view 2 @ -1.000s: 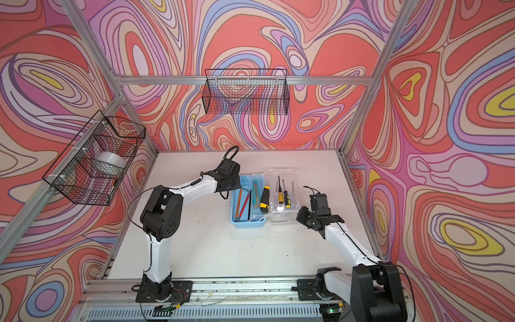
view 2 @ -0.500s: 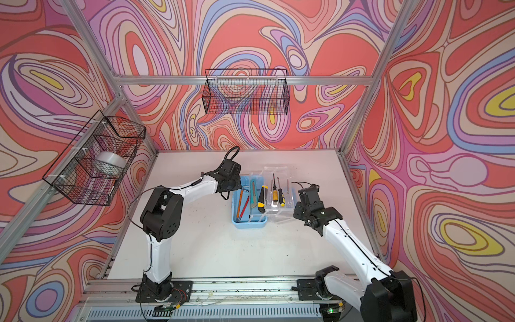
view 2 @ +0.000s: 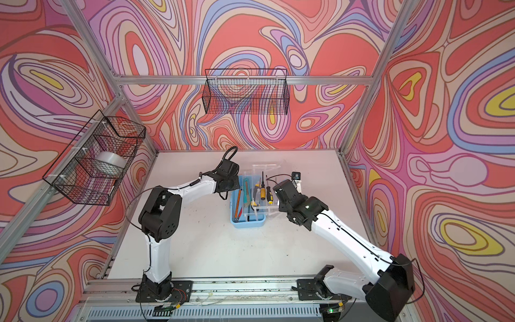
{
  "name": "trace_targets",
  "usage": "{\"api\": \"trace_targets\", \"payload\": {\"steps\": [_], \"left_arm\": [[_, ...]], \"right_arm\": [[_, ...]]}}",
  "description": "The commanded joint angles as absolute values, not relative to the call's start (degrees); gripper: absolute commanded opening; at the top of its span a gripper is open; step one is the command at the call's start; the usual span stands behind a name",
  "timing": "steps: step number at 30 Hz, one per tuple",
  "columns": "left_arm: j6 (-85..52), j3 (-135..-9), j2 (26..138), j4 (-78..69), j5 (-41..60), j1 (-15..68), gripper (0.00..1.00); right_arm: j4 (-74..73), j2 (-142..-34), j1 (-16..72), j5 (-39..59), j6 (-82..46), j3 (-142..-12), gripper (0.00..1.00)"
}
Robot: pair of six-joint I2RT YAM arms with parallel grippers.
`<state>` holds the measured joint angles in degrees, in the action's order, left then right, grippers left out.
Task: Pack the tool kit
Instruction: 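Lift the clear lid and swing it up over the box with the right gripper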
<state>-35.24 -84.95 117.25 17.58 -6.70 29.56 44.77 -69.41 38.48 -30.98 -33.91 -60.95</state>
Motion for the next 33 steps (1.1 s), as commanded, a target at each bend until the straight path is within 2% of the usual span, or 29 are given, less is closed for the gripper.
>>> {"api": "trace_targets", "payload": {"steps": [1, 6, 10, 12, 22, 33], "left_arm": [[-35.4, -83.1, 115.1, 17.7, -2.1, 31.1, 0.00], [-34.9, -82.1, 113.5, 16.3, -0.3, 30.5, 0.01], [-34.7, -80.4, 112.0, 15.6, 0.9, 29.7, 0.20], [-34.5, -79.6, 111.3, 13.6, 1.1, 29.5, 0.27], [-35.5, -78.1, 110.9, 11.8, 3.1, 28.4, 0.28], [-33.8, -77.5, 108.1, 14.5, 2.4, 26.3, 0.33]], "right_arm": [[38.2, -72.2, 43.0, -28.4, -36.6, -64.6, 0.00], [38.6, -75.7, 47.0, -30.0, -37.4, -67.6, 0.00], [40.0, -77.6, 49.6, -31.8, -38.2, -69.7, 0.00], [40.1, -78.4, 50.7, -31.9, -38.4, -70.4, 0.00], [42.9, -85.8, 55.9, -34.6, -39.1, -77.0, 0.00], [44.6, -88.5, 56.6, -36.2, -38.6, -80.3, 0.00]]}}
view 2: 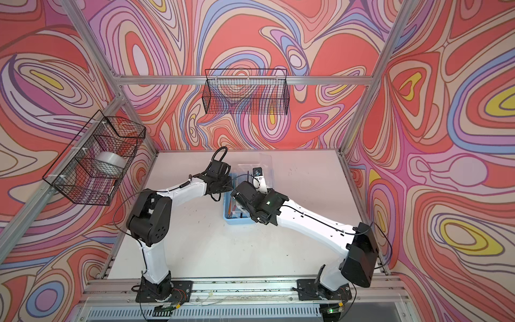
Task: Pack the tool kit
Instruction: 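Lift the clear lid and swing it up over the box with the right gripper, then lower the clear lid with right gripper while left gripper holds the box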
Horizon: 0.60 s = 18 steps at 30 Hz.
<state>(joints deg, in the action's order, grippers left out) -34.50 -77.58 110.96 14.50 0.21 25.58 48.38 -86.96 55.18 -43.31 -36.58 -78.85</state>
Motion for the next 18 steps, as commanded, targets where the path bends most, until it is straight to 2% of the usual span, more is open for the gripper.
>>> {"api": "trace_targets", "payload": {"steps": [1, 7, 18], "left_arm": [[-33.7, -77.5, 108.0, 14.8, 2.1, 26.3, 0.33], [-33.2, -77.2, 106.4, 17.3, 0.6, 25.4, 0.34], [-34.6, -69.9, 99.2, 15.6, 0.8, 21.5, 0.27]], "right_arm": [[44.8, -88.7, 56.6, -36.4, -38.6, -80.6, 0.00], [45.4, -89.3, 56.7, -37.4, -38.3, -81.5, 0.00], [46.5, -92.3, 57.7, -37.9, -38.1, -84.1, 0.00]]}}
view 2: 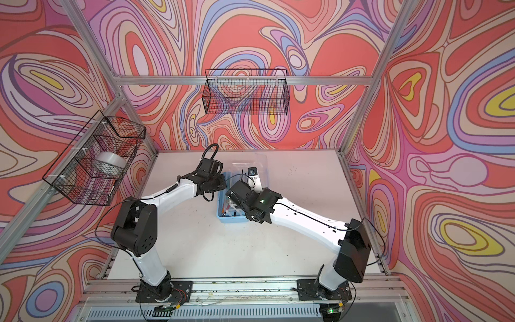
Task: Pack the tool kit
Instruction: 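Lower the clear lid with right gripper while left gripper holds the box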
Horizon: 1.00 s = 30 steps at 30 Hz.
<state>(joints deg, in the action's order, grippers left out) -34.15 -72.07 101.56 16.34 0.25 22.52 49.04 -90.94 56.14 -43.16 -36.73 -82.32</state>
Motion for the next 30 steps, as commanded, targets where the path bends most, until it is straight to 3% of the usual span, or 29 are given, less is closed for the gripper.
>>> {"api": "trace_targets", "payload": {"steps": [1, 8, 19, 25, 30], "left_arm": [[-34.6, -68.8, 98.6, 15.6, 0.5, 21.3, 0.27], [-34.8, -63.1, 95.3, 10.8, 1.3, 18.3, 0.31], [-33.4, -65.2, 93.0, 13.6, 0.2, 18.2, 0.39], [-32.2, -66.9, 93.3, 17.8, -4.5, 18.0, 0.38], [-32.8, -65.3, 94.5, 15.8, -2.7, 16.5, 0.38]], "right_arm": [[46.7, -92.5, 57.8, -38.1, -38.1, -84.3, 0.00], [48.7, -92.4, 58.0, -42.1, -39.9, -84.2, 0.00], [51.0, -90.5, 57.9, -47.9, -40.8, -82.7, 0.00], [49.8, -90.2, 57.9, -48.2, -39.5, -82.3, 0.00], [52.0, -88.8, 57.6, -51.1, -39.1, -82.1, 0.00]]}}
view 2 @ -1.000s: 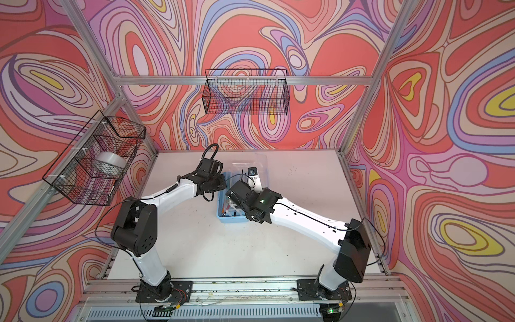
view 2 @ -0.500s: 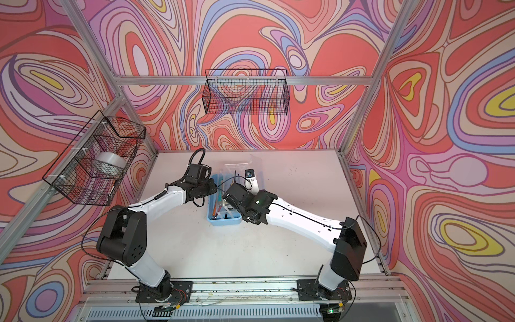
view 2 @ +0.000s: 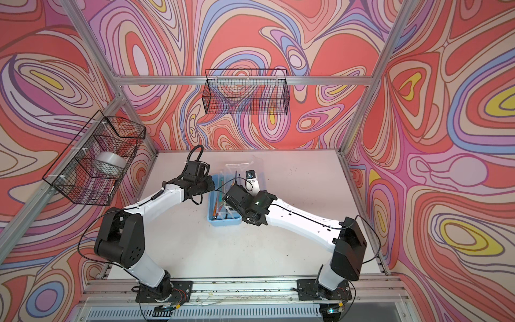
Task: Pack the tool kit
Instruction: 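Lower the clear lid with right gripper while left gripper holds the box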
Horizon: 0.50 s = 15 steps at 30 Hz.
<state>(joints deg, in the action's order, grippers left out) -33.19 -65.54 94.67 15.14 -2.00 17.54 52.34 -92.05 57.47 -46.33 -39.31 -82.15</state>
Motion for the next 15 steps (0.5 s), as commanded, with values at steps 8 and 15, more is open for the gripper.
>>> {"api": "trace_targets", "payload": {"steps": [8, 15], "left_arm": [[-33.6, -66.3, 98.7, 13.3, 0.7, 16.4, 0.34], [-34.1, -65.2, 100.0, 9.4, 4.3, 16.7, 0.34]], "right_arm": [[59.1, -85.4, 57.3, -57.1, -41.6, -82.3, 0.00], [59.7, -84.7, 57.4, -55.5, -41.5, -82.2, 0.00]]}}
